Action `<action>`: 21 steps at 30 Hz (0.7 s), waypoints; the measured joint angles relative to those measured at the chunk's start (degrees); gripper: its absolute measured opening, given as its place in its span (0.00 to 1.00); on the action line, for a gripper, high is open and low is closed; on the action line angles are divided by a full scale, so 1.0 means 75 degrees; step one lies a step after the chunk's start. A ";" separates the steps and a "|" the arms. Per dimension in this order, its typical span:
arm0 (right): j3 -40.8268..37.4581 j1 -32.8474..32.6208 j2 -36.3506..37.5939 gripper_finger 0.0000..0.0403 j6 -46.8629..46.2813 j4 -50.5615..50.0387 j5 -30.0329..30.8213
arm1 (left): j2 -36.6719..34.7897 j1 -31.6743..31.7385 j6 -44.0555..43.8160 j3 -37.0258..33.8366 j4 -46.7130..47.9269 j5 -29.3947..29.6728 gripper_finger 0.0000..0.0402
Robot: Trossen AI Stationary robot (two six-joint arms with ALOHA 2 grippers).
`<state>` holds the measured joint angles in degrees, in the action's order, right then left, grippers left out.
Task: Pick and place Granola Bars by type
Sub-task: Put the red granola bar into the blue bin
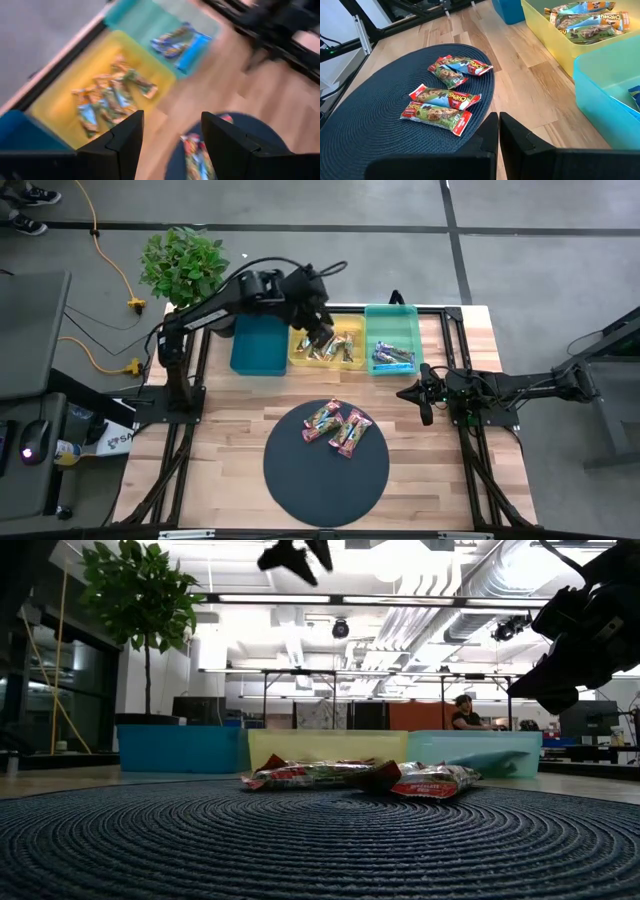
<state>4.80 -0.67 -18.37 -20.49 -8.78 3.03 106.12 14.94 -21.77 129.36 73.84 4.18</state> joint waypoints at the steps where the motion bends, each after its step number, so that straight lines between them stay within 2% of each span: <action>1: 0.0000 -0.0001 0.0001 0.00 0.0000 0.0000 0.0000 | -0.0069 -0.0125 0.0042 0.0000 0.0024 -0.0132 0.49; 9: 0.0000 -0.0001 0.0001 0.00 0.0000 0.0000 0.0000 | -0.0384 -0.1287 0.0645 -0.0003 -0.0033 -0.1112 0.49; 21: 0.0000 -0.0003 0.0001 0.00 0.0000 0.0000 0.0000 | -0.1477 -0.2375 0.1059 -0.0003 -0.0918 0.0205 0.49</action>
<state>4.80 -0.69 -18.36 -20.49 -8.78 3.03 95.05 -2.88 -13.83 129.34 66.95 5.71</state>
